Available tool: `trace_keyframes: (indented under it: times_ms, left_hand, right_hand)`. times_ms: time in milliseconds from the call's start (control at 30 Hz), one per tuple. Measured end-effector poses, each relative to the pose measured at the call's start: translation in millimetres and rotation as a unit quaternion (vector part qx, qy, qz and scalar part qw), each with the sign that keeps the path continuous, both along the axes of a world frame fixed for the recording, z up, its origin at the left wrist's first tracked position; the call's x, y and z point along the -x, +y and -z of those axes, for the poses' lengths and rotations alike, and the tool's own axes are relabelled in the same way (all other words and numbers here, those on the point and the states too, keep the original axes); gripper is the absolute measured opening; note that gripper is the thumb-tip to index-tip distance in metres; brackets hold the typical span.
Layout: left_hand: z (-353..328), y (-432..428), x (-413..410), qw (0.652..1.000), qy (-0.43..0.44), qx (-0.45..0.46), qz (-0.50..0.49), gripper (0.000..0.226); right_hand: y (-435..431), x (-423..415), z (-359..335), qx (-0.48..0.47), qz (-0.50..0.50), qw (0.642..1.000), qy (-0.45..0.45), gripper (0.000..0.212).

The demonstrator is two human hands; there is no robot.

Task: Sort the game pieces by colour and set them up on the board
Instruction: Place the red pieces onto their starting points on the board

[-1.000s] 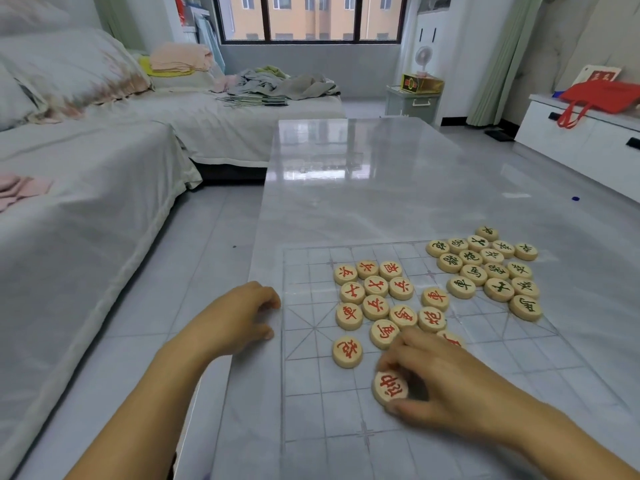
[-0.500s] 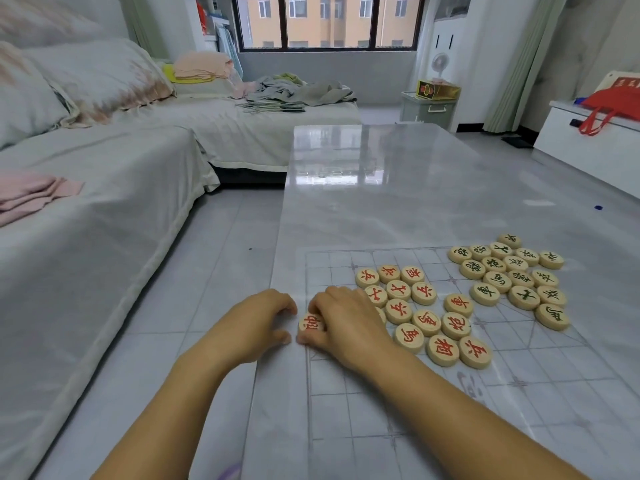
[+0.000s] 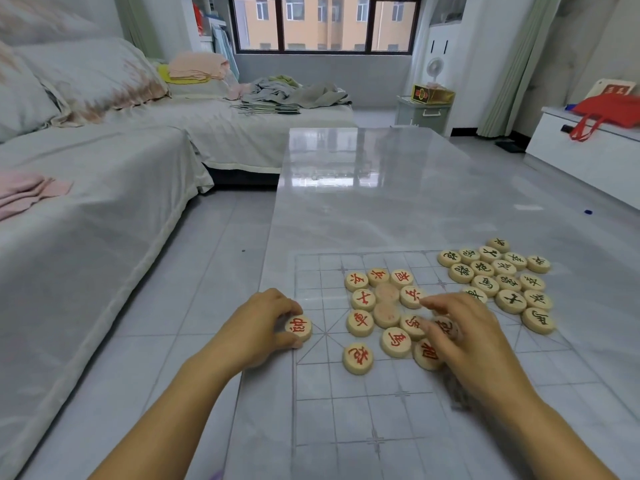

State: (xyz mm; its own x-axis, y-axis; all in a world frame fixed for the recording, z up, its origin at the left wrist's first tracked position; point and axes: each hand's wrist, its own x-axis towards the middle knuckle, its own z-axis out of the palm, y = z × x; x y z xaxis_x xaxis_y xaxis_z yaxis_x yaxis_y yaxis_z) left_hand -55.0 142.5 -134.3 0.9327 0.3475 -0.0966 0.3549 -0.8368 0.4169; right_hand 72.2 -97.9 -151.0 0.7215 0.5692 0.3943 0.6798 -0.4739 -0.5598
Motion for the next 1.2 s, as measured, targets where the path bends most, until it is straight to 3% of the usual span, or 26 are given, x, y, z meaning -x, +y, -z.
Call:
trace_keyframes:
  times_ms: [300, 533, 700, 833, 1033, 1200]
  left_hand:
    - [0, -1, 0, 0.999, 0.005, -0.031, 0.02, 0.047]
    - [-1, 1, -2, 1.0, 0.011, 0.007, 0.01, 0.058]
    - [0, -2, -19, 0.994, -0.104, 0.027, -0.005, 0.033]
    - [0, -20, -54, 0.986, -0.135, -0.018, 0.097, 0.034]
    - [12, -34, -89, 0.974, -0.072, -0.14, 0.165, 0.043]
    - [9, -30, -94, 0.981, -0.034, -0.118, 0.152, 0.041]
  right_hand:
    - [6, -11, 4, 0.026, 0.045, 0.998, 0.021, 0.024]
    - [66, -26, -19, 0.206, -0.033, 0.978, -0.014, 0.029]
    - [56, -55, -19, 0.22, 0.03, 0.974, 0.04, 0.029]
    - [47, -57, -13, 0.22, 0.005, 0.974, 0.05, 0.031]
    - [60, -62, -18, 0.283, -0.063, 0.957, 0.004, 0.042]
    - [66, -70, -18, 0.291, -0.084, 0.953, 0.006, 0.04]
